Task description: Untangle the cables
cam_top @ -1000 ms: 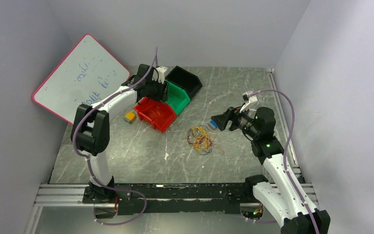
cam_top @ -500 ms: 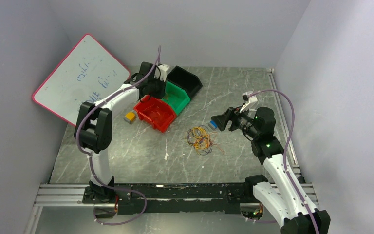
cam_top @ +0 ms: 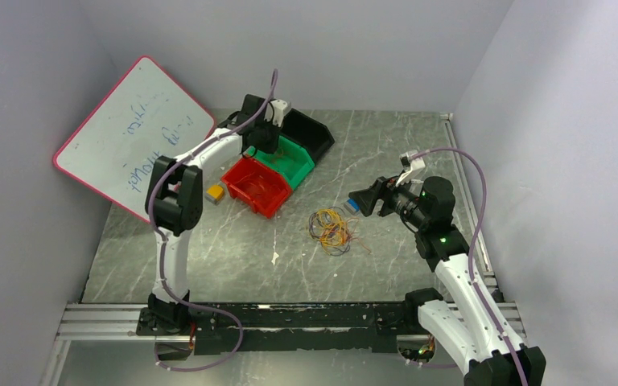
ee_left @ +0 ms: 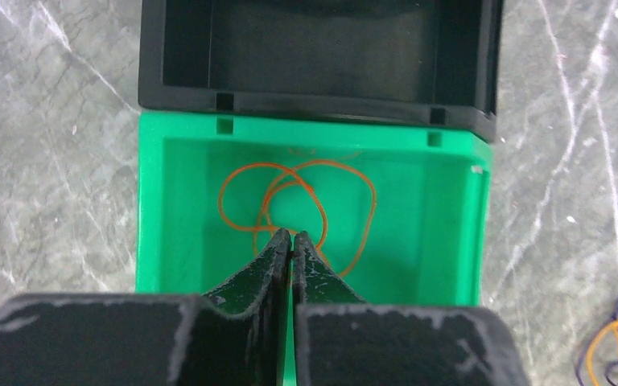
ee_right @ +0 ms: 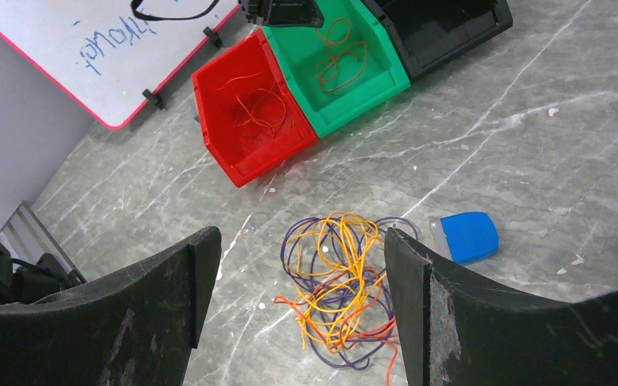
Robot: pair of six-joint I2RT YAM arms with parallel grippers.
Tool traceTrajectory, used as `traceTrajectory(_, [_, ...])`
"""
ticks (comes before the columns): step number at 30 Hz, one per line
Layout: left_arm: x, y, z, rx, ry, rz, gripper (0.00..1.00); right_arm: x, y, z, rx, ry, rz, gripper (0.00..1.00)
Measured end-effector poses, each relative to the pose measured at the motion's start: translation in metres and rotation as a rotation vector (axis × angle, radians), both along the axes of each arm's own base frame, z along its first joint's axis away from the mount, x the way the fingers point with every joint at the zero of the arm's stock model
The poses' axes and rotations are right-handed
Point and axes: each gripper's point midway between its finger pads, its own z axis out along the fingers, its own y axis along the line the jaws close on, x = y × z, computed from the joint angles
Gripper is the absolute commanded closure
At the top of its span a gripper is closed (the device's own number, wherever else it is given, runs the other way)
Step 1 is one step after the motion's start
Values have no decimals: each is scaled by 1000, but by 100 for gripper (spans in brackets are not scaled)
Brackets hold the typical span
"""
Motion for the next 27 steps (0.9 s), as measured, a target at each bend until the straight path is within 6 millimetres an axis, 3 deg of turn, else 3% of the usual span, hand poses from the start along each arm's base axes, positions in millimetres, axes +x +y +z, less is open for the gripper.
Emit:
traceTrajectory(5, [12,-2,-26,43,33,-1,93,-1,-1,-3,-7,9,0,22])
traceTrajectory(12, [6,2,-61,98,105,-2,93,-1,-1,-3,-9,8,0,22])
traceTrajectory(14, [5,2,-64,103,112,-2,88,-1,-1,-3,-11,6,0,22])
traceTrajectory(21, [3,-1,-61,103,110,-7,49,-1,-1,-3,-13,6,1,21])
traceTrajectory(24, [4,-3,-44,89,86,-7,39,0,-2,-5,-15,11,-7,19])
traceTrajectory(27, [5,-5,-12,62,33,-5,33,1,-5,-8,-22,22,-26,17])
